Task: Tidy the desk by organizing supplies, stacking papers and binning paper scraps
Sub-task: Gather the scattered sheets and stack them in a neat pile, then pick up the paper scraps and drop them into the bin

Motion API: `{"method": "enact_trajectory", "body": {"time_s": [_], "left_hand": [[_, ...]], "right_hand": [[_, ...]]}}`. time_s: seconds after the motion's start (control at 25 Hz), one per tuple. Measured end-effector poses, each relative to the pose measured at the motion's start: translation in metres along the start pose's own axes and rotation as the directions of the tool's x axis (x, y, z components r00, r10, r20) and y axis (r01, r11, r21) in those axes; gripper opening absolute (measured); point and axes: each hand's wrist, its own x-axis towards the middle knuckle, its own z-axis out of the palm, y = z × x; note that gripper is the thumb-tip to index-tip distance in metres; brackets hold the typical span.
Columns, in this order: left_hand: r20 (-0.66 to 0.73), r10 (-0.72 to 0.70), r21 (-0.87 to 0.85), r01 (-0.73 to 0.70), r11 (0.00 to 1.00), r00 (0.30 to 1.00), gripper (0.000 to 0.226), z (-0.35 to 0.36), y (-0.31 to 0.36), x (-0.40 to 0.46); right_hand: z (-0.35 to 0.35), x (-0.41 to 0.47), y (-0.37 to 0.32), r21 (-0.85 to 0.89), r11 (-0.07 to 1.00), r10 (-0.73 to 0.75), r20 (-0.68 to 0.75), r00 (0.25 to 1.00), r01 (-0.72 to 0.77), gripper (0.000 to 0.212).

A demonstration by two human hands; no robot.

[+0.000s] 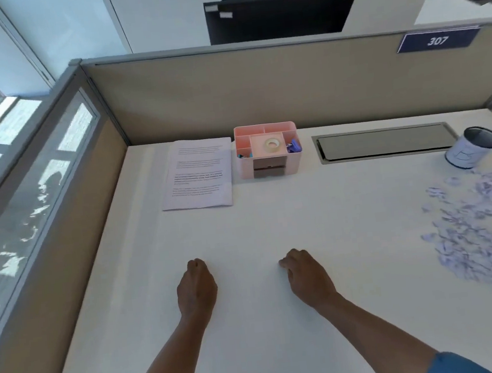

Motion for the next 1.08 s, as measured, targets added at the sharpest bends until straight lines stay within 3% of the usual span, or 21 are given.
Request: {"method": "enact_trajectory", "body": {"time_s": [0.12, 0.24, 0.52, 0.72, 1.08], "left_hand": [[0.027, 0.081, -0.002, -0.081, 0.997, 0.996, 0.017, 0.023, 0.044, -0.028], [0.044, 0.261, 0.046, -0.263, 0.964, 0.964, 0.033, 0.047, 0.093, -0.049], [0.092, 0.581, 0.098, -0.588, 0.803, 0.809, 0.034, 0.080, 0.200, -0.057], [0.136, 0.651, 0.048, -0.661, 0.749, 0.747, 0.044, 0.105, 0.252, -0.075], [0.170, 0.532, -0.032, -0.535, 0.844, 0.829, 0.060, 0.149, 0.367, -0.098]], "right_hand": [[-0.012, -0.040, 0.036, -0.088, 0.992, -0.096, -0.004, 0.995, 0.095, 0.029], [-0.026, -0.076, 0.071, -0.171, 0.979, -0.114, -0.015, 0.993, 0.110, 0.031], [-0.053, -0.111, 0.126, -0.161, 0.968, 0.175, -0.115, 0.978, -0.192, 0.035], [-0.078, -0.129, 0.166, -0.249, 0.916, 0.286, -0.142, 0.947, -0.314, 0.038], [-0.120, -0.133, 0.287, -0.356, 0.927, 0.081, -0.121, 0.989, -0.119, 0.036]]}}
